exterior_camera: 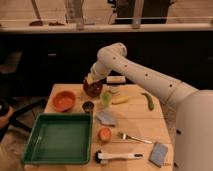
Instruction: Place grapes in purple bowl
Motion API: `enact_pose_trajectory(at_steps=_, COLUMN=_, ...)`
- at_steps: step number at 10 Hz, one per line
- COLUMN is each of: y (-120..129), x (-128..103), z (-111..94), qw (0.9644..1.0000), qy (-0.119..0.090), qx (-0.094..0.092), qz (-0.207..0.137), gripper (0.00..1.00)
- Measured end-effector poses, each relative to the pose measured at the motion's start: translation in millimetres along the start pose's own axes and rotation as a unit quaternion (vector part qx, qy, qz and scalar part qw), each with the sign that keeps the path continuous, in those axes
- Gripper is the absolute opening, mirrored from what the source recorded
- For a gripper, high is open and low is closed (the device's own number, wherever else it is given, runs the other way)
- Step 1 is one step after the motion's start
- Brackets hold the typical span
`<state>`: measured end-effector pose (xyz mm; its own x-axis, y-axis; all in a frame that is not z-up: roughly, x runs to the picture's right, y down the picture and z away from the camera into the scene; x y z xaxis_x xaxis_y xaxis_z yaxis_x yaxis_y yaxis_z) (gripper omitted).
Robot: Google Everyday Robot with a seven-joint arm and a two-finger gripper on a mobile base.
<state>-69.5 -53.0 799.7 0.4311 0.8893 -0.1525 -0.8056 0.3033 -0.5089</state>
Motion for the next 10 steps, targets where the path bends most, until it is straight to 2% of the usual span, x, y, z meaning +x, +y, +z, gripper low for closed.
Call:
enact_pose_trajectory(at_steps=4, y=7, x=-25, z=19, qw=0.9999, qy=0.004, qx=0.006, qz=-0.013, gripper=0.0)
enact_pose_trajectory(at_steps=10, y=-11, x=-60, z=42, qw=0.9995, qy=0.01, qx=0.029, qz=-0.013, gripper=0.0)
